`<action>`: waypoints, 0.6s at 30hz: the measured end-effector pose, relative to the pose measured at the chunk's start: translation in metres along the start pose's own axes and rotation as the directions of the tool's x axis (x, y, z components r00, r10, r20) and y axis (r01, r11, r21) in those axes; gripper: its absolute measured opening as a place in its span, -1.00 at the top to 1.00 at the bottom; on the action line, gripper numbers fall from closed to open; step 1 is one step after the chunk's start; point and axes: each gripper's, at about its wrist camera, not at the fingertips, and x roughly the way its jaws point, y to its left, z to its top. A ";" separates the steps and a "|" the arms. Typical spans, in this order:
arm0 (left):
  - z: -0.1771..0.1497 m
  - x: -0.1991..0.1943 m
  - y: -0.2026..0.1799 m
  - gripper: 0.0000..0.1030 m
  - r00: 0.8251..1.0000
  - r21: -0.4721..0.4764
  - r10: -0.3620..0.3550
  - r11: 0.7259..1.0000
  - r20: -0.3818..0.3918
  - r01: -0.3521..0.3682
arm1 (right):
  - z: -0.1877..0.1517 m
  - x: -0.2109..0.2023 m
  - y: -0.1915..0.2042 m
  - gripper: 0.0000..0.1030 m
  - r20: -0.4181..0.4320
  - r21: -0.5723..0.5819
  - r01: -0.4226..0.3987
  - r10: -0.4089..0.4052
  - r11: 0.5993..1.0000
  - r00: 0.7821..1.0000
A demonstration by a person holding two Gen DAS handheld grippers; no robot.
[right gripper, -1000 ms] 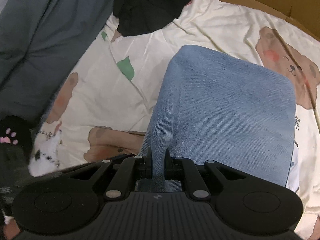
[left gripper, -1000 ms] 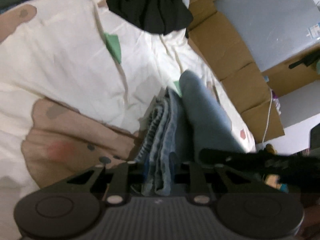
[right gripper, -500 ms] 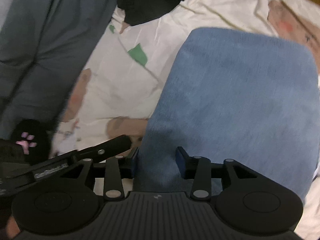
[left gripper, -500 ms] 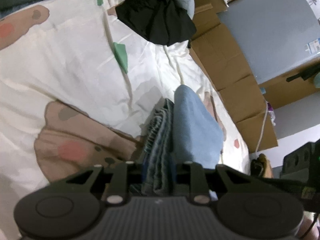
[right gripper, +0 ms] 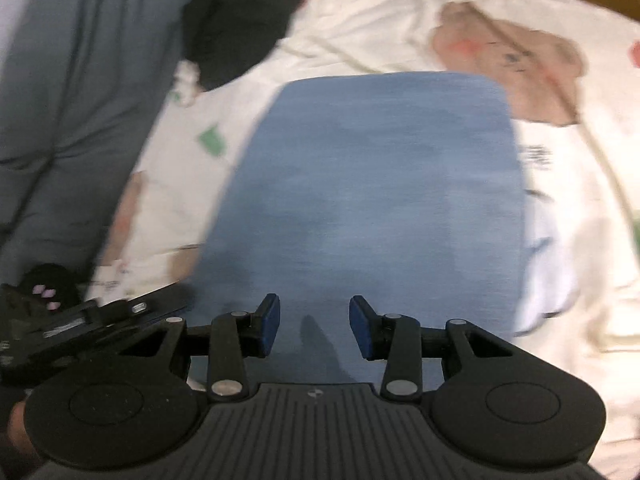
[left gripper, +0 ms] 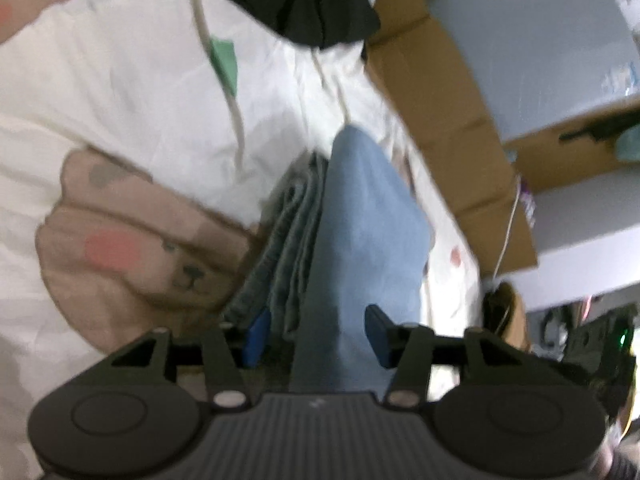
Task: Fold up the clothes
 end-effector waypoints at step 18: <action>-0.010 0.008 0.014 0.58 0.995 0.021 0.049 0.999 -0.085 -0.047 | -0.069 0.024 -0.022 0.19 -0.112 0.063 -0.010 0.017 0.998 0.994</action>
